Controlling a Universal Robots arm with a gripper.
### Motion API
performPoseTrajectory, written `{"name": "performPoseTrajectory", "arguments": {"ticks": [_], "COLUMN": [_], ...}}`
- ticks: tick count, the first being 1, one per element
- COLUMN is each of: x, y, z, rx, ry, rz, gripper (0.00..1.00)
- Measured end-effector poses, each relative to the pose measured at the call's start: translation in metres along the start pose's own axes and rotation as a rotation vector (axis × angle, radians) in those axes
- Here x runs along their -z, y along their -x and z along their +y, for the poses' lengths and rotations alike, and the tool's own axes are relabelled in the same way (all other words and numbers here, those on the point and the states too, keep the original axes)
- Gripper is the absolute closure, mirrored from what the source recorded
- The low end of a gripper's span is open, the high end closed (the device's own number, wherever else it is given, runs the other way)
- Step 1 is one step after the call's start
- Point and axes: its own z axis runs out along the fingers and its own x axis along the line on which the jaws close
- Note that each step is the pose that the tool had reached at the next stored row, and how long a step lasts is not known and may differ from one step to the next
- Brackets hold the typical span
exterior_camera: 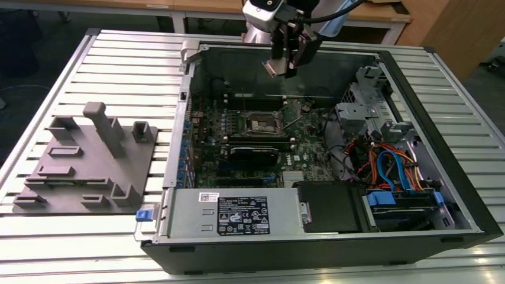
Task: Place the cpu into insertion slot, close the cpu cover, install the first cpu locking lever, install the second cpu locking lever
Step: 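Place the cpu into insertion slot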
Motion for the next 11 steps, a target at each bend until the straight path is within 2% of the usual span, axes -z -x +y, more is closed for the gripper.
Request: {"name": "performPoseTrajectory", "arguments": {"ticks": [11], "x": [-0.0018], "y": [-0.0001], "z": [-0.0001], "rx": [-0.154], "ry": [0.0044], "rz": [-0.0108], "gripper": [0.46]}}
